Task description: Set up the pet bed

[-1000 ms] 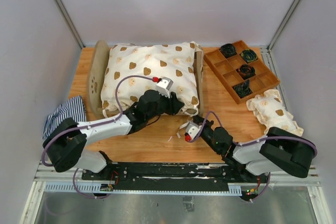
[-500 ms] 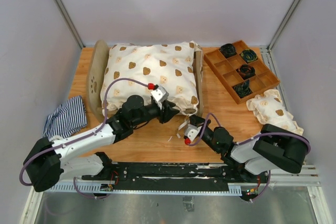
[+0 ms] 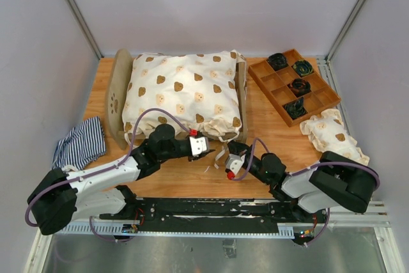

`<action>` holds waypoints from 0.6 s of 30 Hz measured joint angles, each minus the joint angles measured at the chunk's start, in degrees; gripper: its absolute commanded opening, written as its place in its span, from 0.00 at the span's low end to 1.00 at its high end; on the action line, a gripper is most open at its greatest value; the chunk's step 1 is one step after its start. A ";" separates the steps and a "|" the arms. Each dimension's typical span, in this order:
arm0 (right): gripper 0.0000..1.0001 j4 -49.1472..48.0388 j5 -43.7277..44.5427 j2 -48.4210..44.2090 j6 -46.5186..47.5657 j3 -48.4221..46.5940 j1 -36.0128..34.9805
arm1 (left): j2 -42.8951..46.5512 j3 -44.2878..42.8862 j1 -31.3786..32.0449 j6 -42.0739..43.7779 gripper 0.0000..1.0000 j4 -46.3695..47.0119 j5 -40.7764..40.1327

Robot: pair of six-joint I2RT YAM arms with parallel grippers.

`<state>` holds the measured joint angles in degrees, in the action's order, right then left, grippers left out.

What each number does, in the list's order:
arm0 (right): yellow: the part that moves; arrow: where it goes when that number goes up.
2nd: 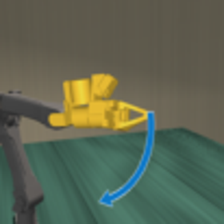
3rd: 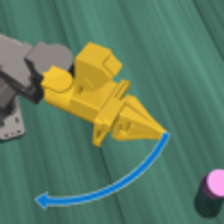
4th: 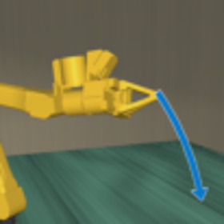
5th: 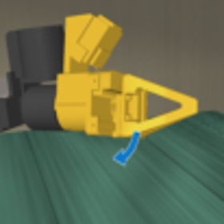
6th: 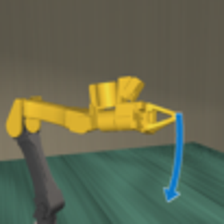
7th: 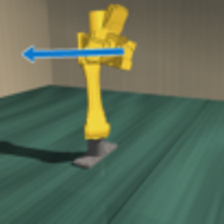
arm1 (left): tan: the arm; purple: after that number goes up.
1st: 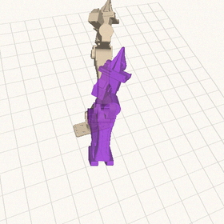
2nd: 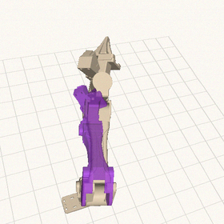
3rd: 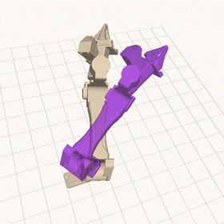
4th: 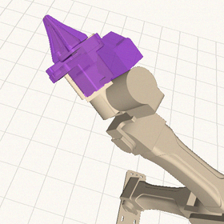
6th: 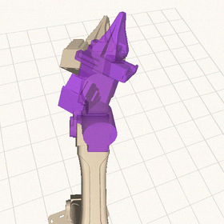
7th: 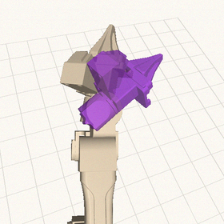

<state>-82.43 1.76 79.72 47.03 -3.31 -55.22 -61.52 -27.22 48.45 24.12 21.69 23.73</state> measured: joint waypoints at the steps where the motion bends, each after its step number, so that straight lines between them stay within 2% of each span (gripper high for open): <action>1: 0.00 0.00 -0.59 -0.13 0.00 0.00 0.15 | -0.04 0.13 0.00 1.51 0.42 0.02 0.44; 10: 0.00 0.94 -4.74 -2.78 0.00 0.02 0.94 | -0.68 -0.11 0.39 17.44 0.45 0.70 1.92; 18: 0.00 2.08 -5.68 -4.22 0.00 0.09 2.51 | -7.96 -3.58 2.25 25.11 0.42 0.28 0.24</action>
<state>-80.36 -3.92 75.50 47.03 -3.22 -52.71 -69.47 -30.81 50.70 49.23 21.98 23.97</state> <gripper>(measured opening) 0.011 0.428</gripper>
